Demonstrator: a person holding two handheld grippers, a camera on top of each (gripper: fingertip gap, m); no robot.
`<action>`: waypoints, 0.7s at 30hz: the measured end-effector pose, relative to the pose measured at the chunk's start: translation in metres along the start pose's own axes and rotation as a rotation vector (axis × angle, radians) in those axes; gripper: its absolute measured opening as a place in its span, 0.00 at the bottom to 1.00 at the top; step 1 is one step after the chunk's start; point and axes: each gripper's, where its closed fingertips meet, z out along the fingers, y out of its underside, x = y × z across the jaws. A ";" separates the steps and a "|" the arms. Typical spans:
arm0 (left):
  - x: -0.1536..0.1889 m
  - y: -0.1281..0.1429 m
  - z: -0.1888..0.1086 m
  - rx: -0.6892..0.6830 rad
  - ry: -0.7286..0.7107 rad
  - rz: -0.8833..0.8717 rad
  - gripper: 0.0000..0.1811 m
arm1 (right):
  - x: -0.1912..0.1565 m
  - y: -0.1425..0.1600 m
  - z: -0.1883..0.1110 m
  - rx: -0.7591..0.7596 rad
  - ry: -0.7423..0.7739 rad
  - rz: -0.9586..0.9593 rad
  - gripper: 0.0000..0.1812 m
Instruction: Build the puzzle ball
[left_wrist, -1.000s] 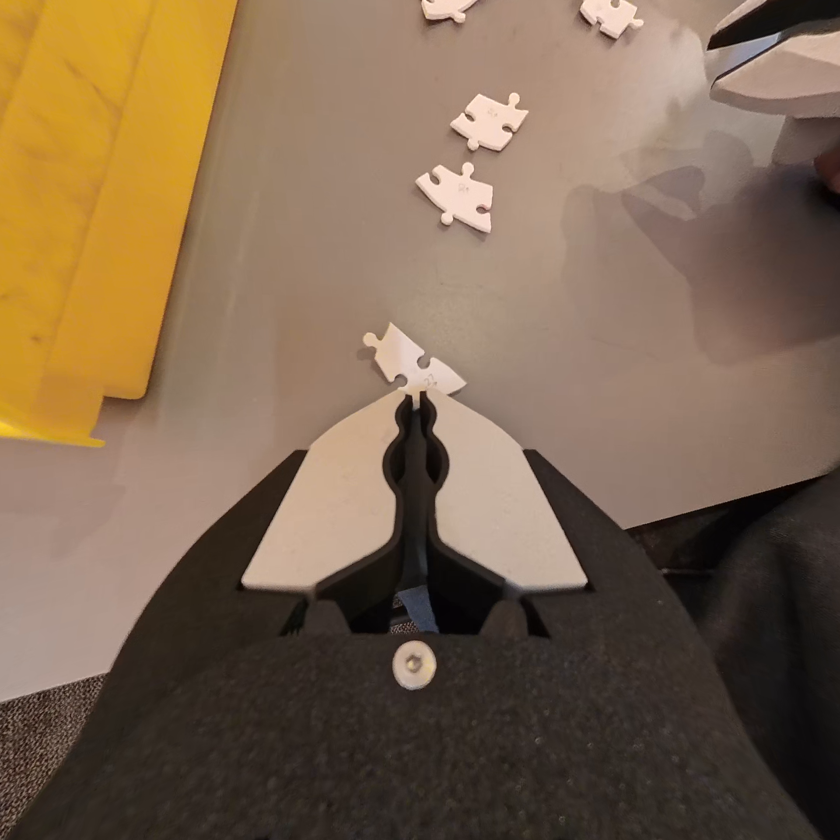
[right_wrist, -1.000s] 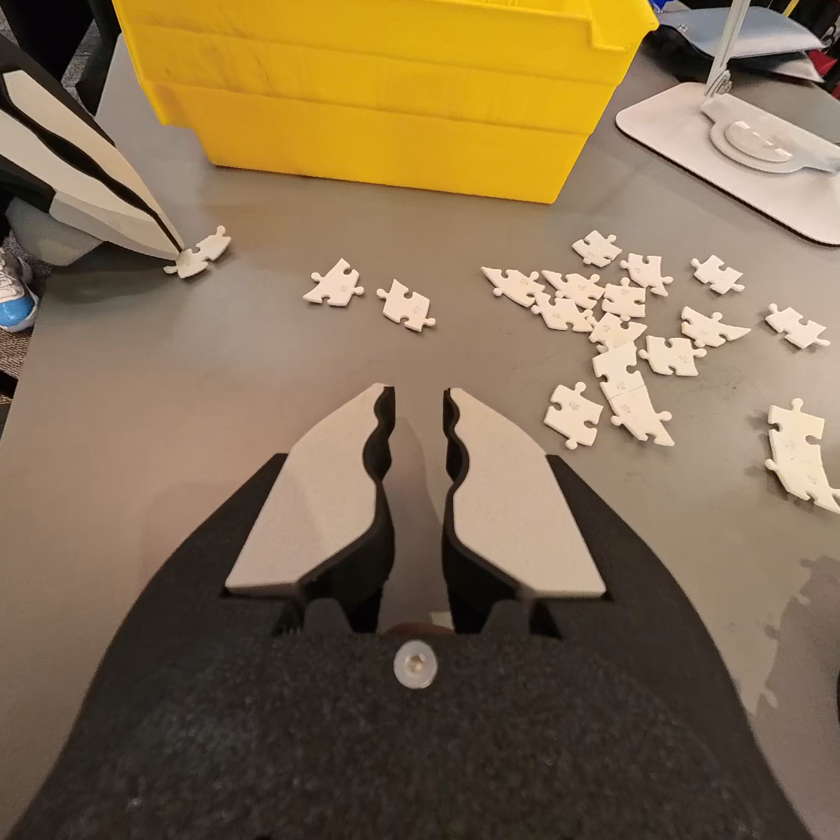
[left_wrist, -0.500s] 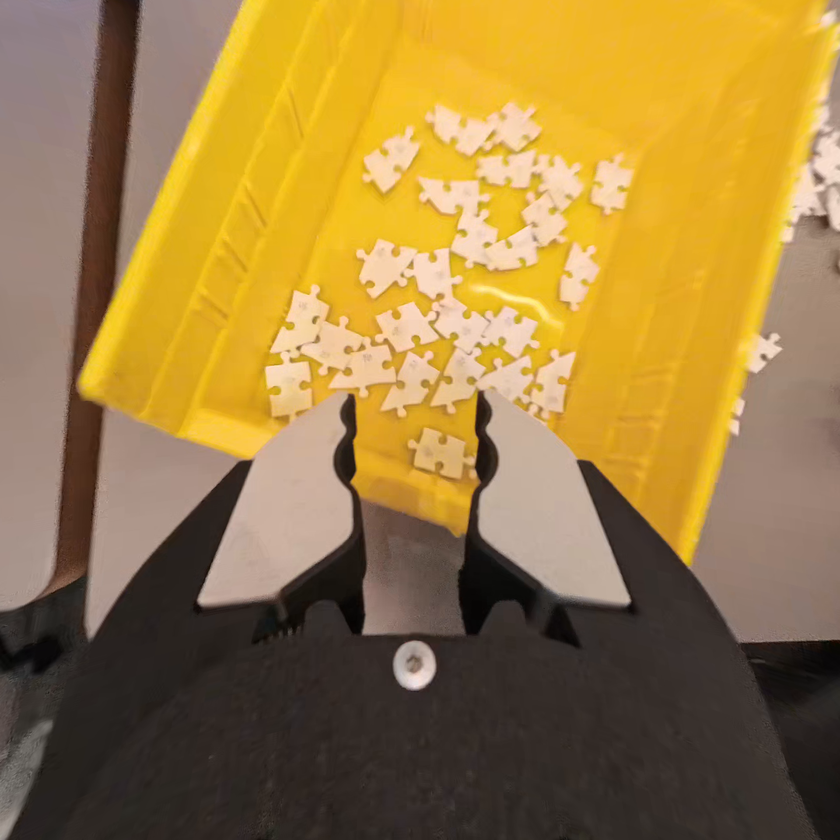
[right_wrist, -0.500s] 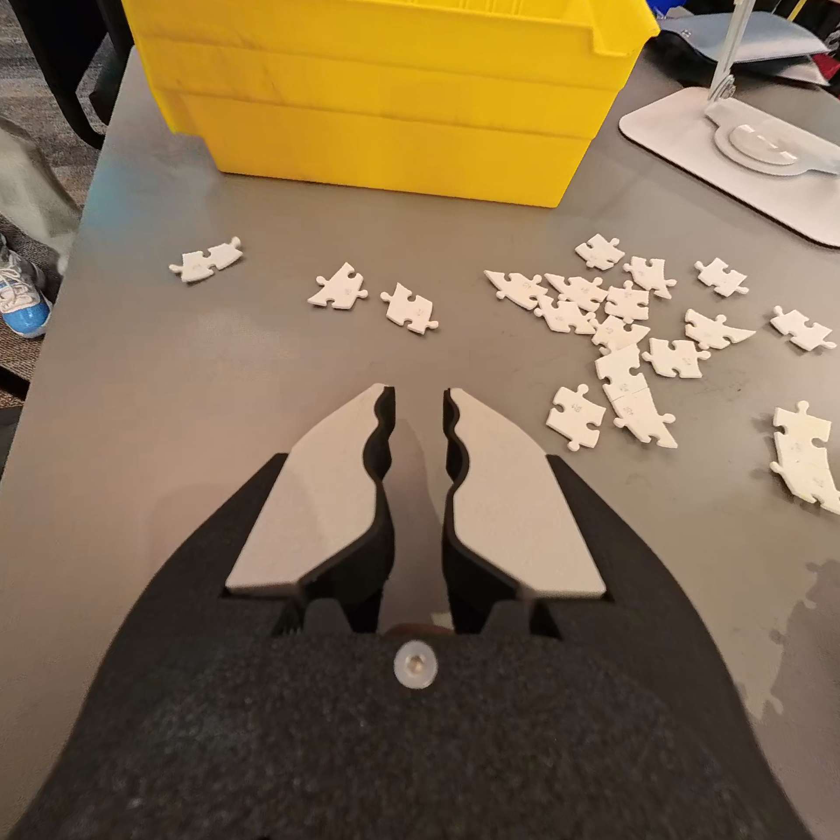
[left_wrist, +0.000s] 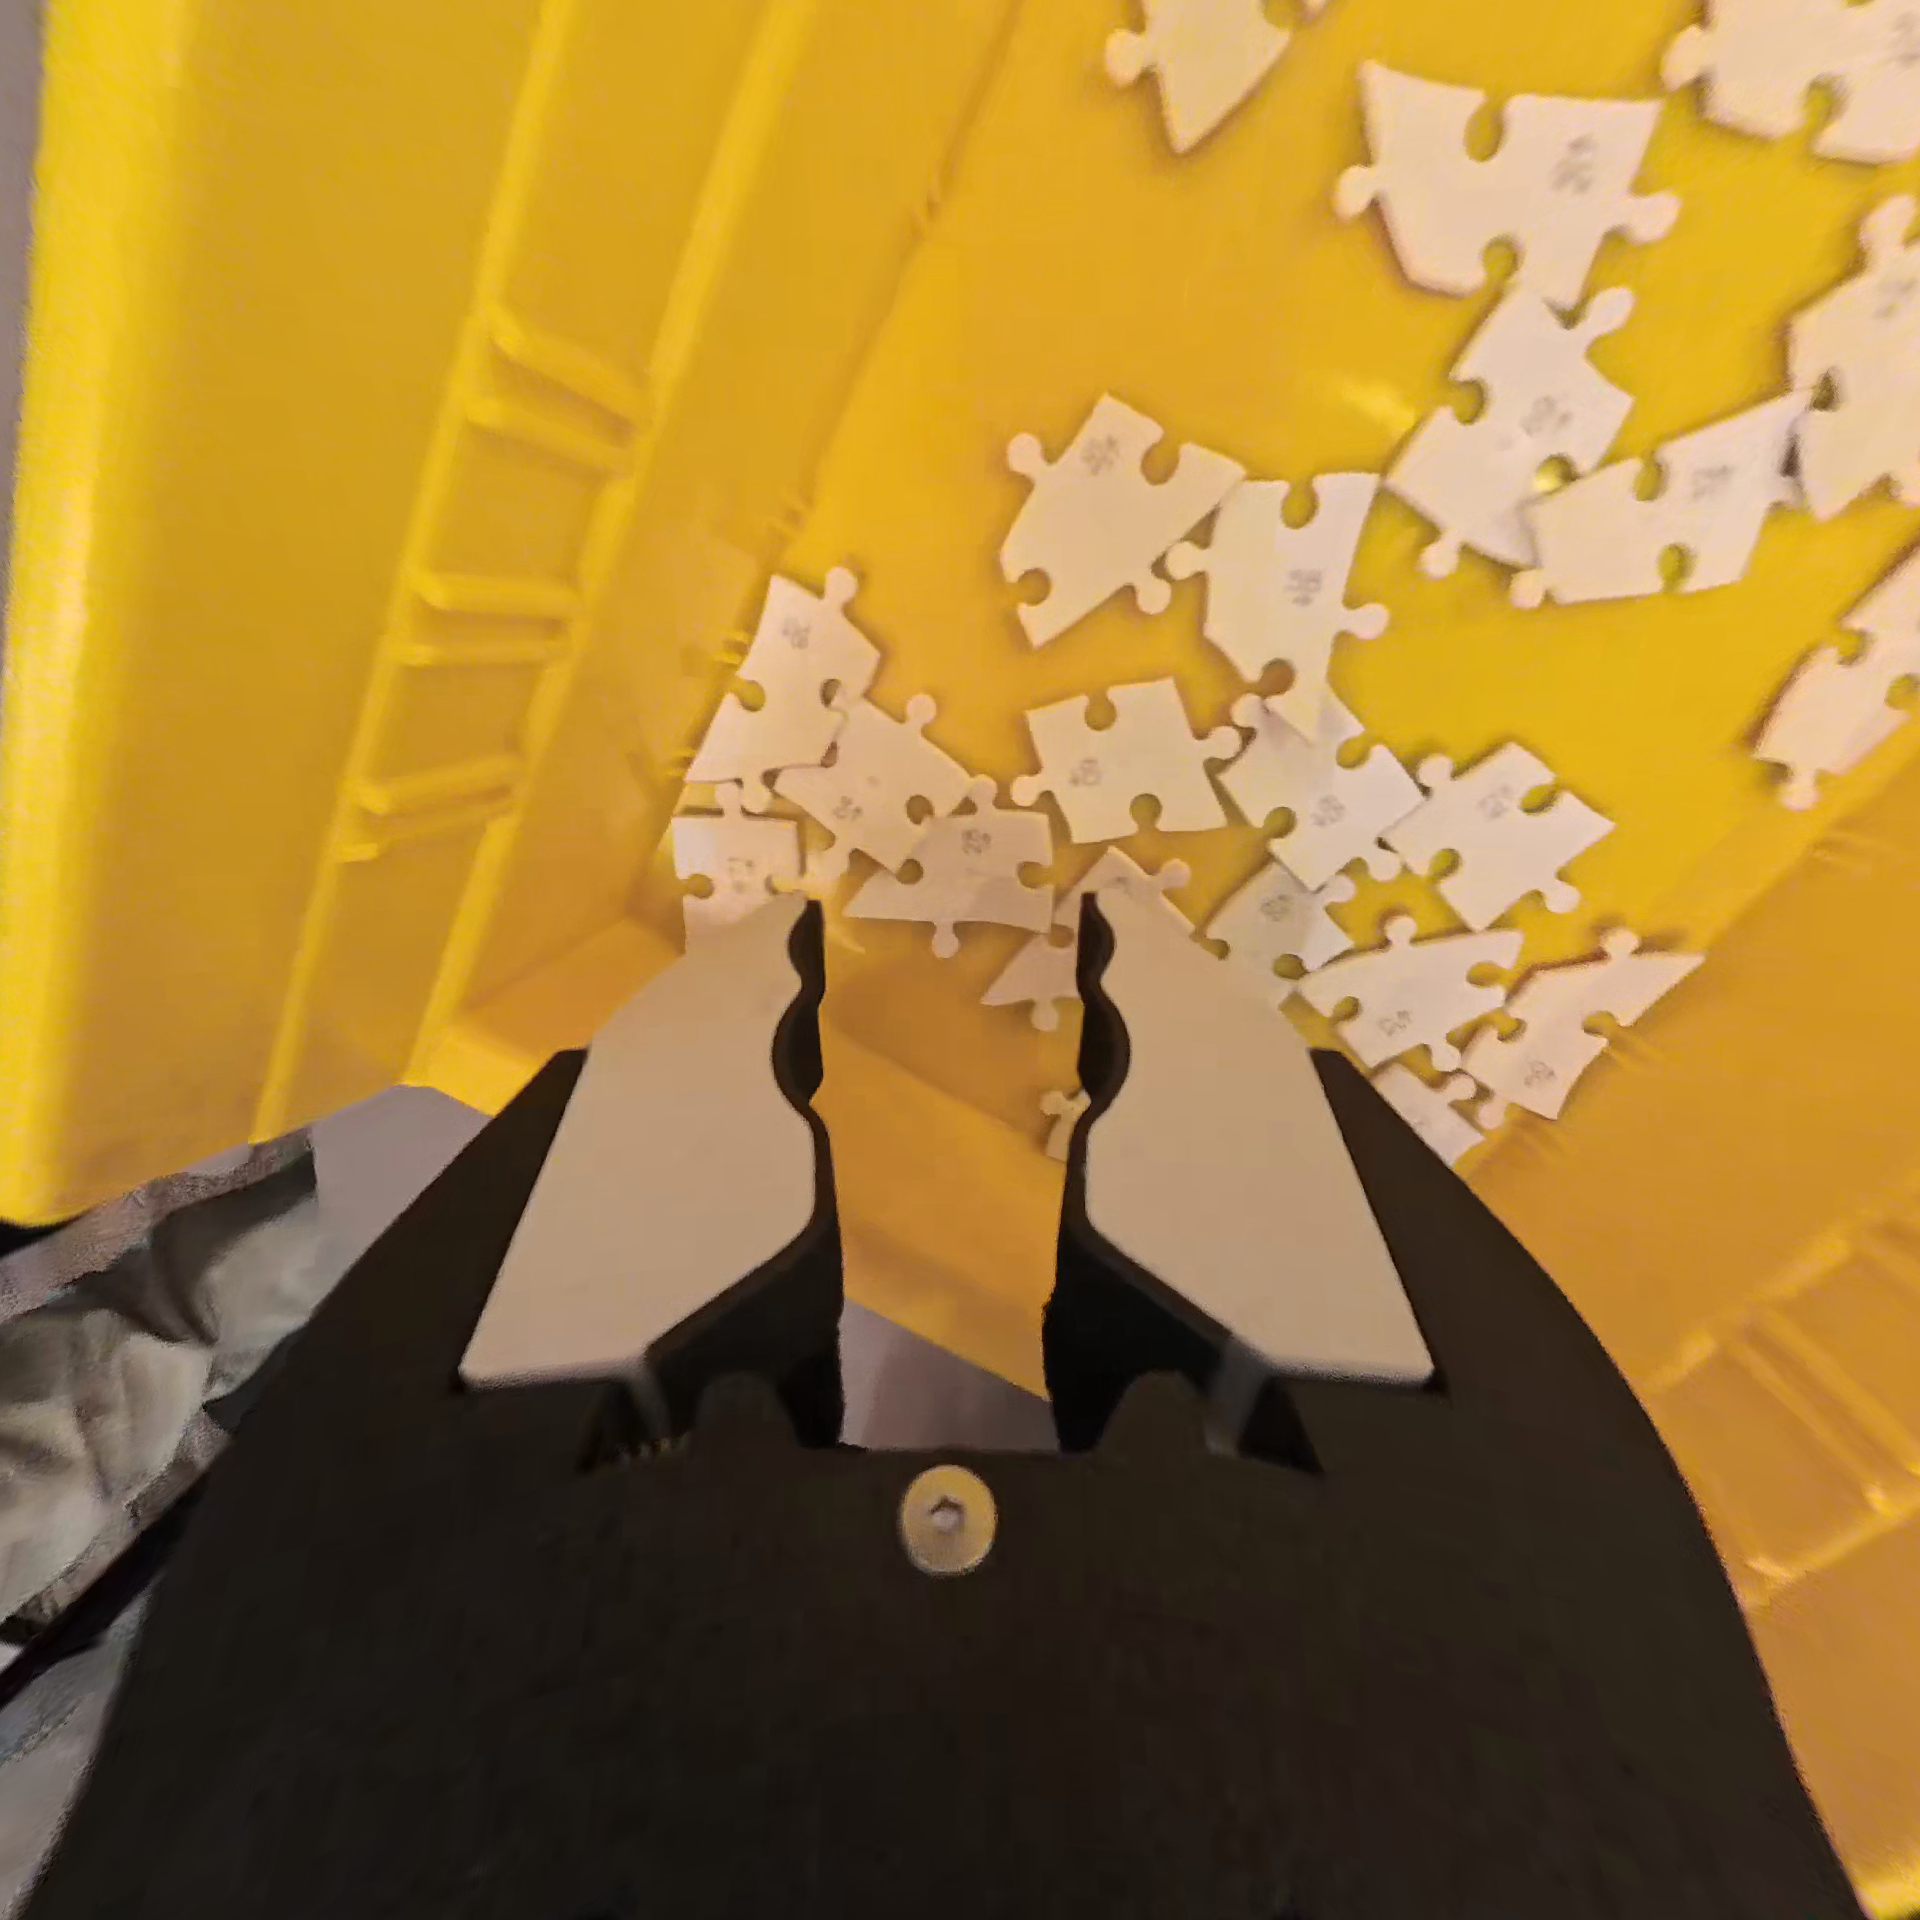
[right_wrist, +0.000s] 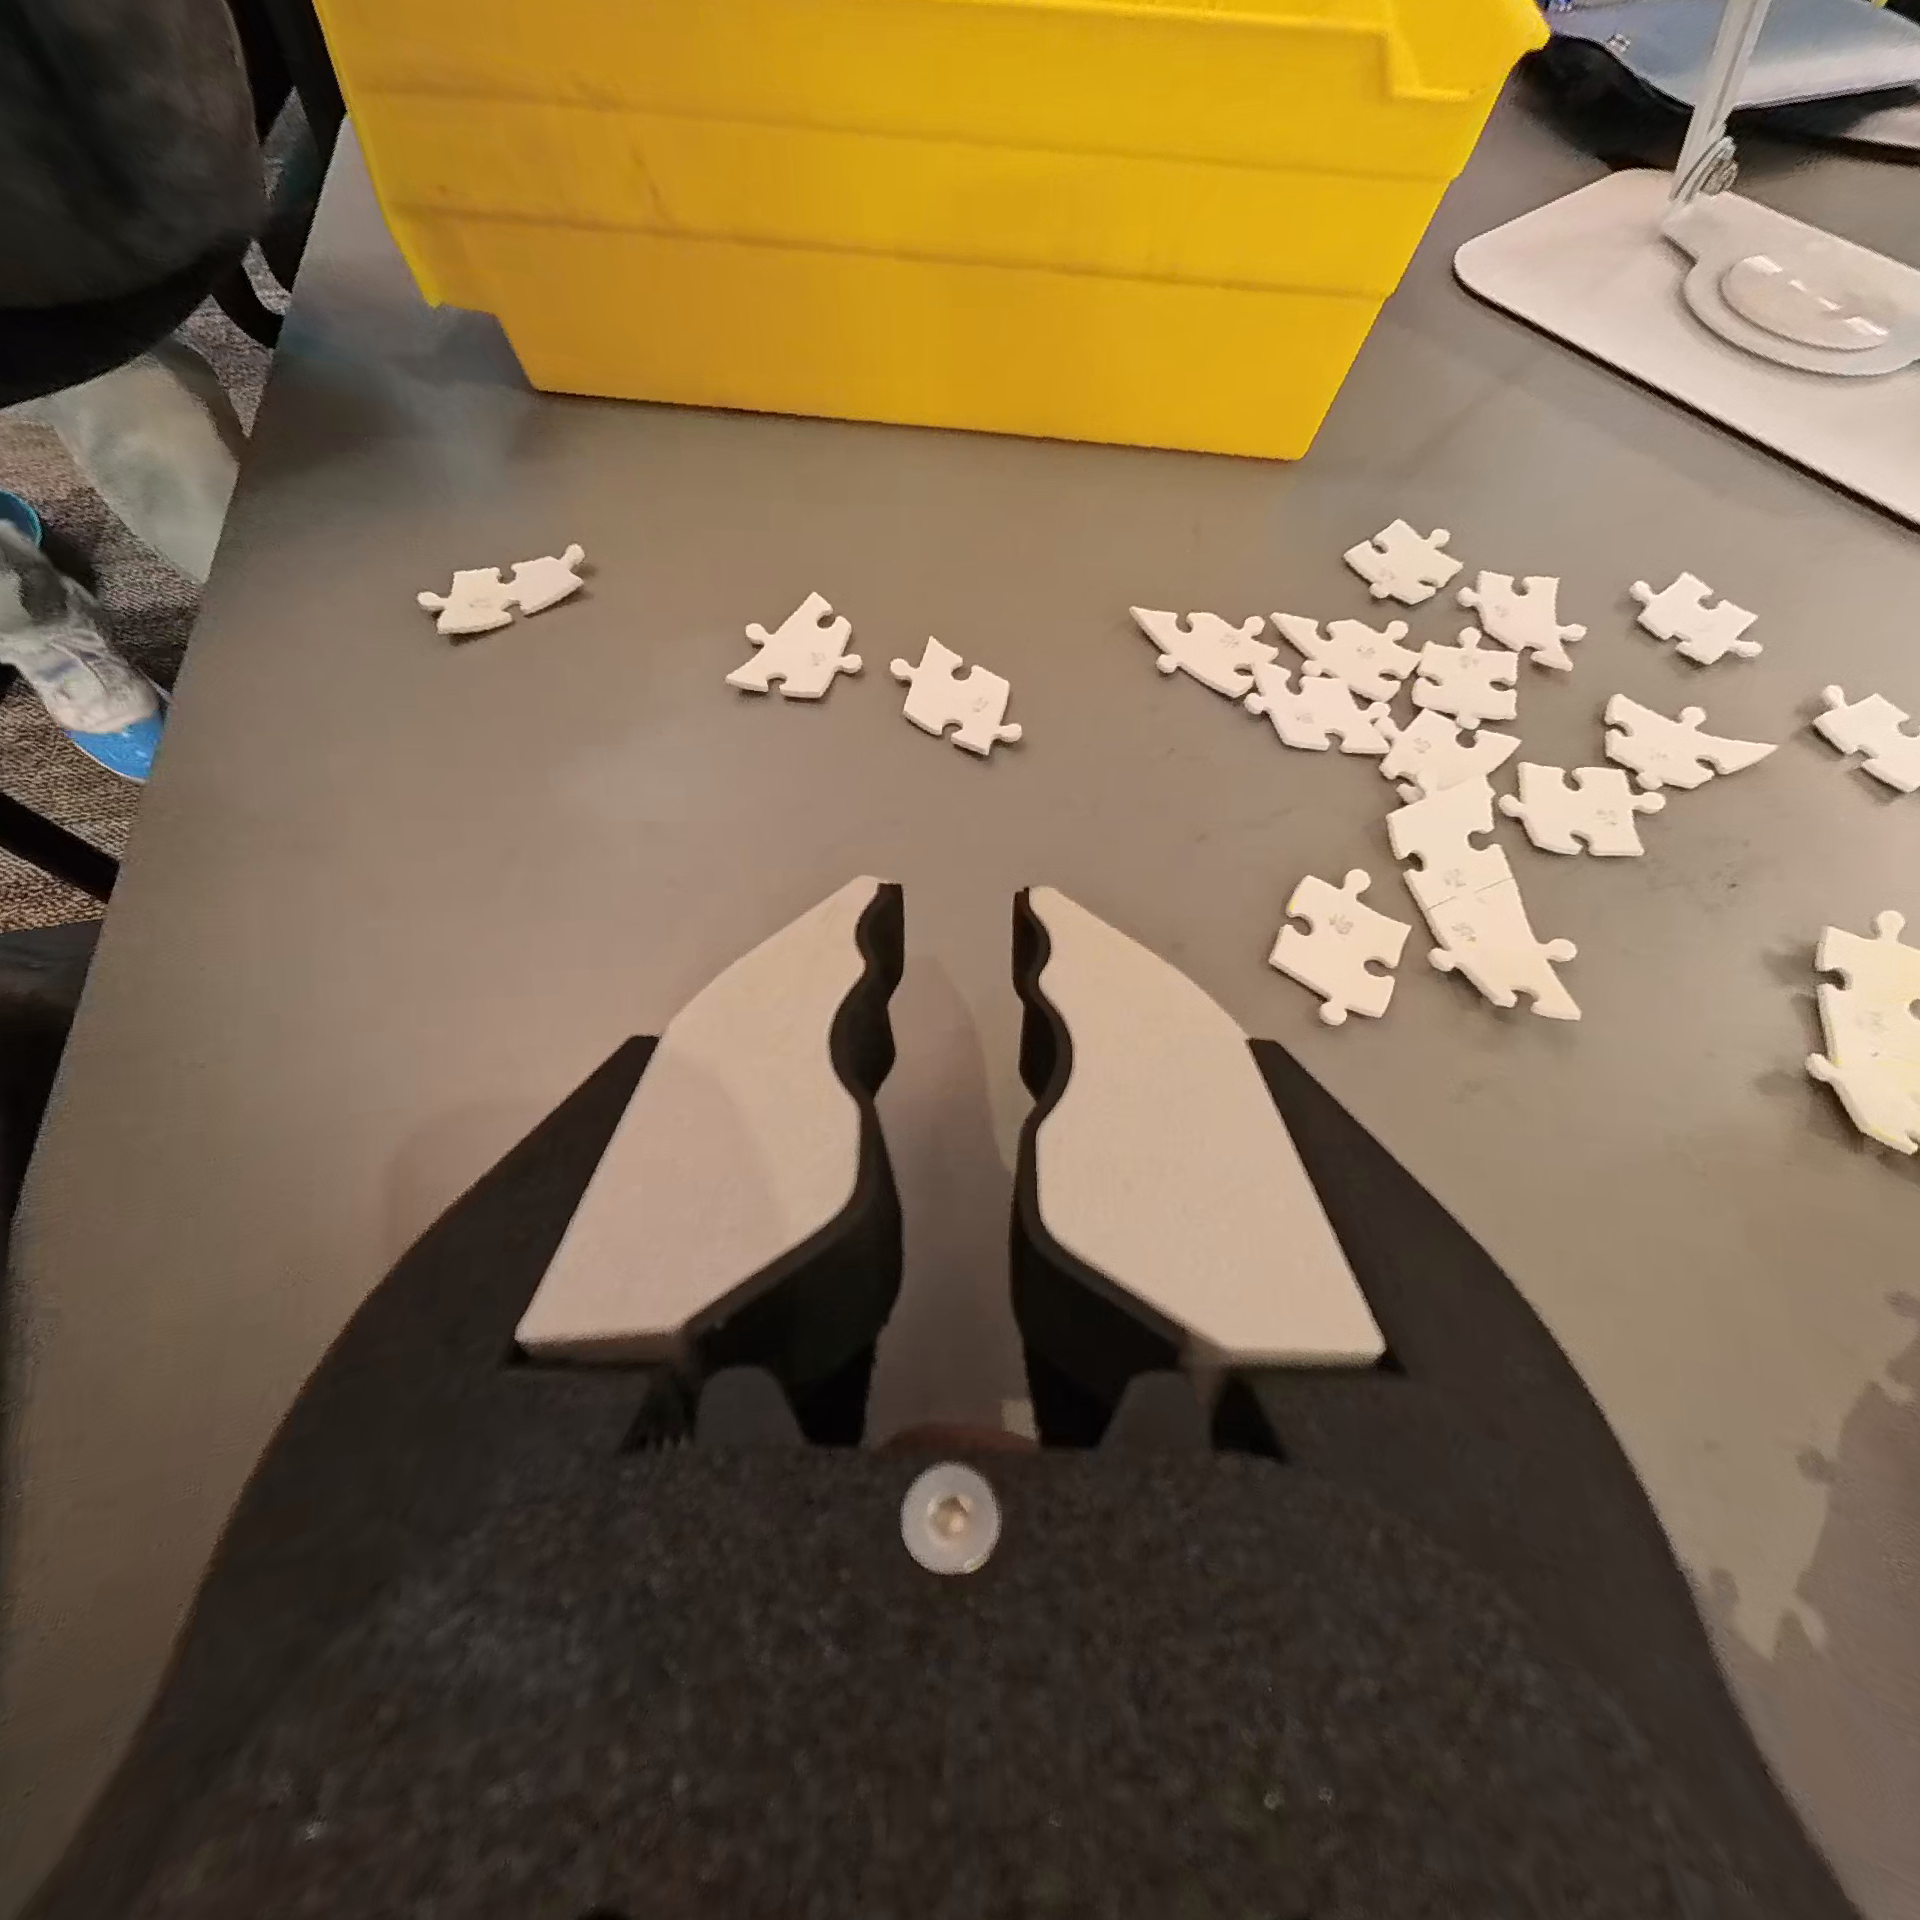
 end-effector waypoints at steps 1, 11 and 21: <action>0.003 0.000 -0.001 0.002 0.003 0.015 0.25 | 0.000 0.000 0.000 0.002 -0.003 0.003 0.11; -0.004 -0.002 0.008 -0.057 -0.027 0.122 0.28 | 0.001 -0.001 -0.001 0.011 -0.026 0.033 0.11; -0.006 0.005 0.010 -0.108 -0.028 0.206 0.30 | -0.001 0.000 0.000 0.001 -0.030 0.024 0.11</action>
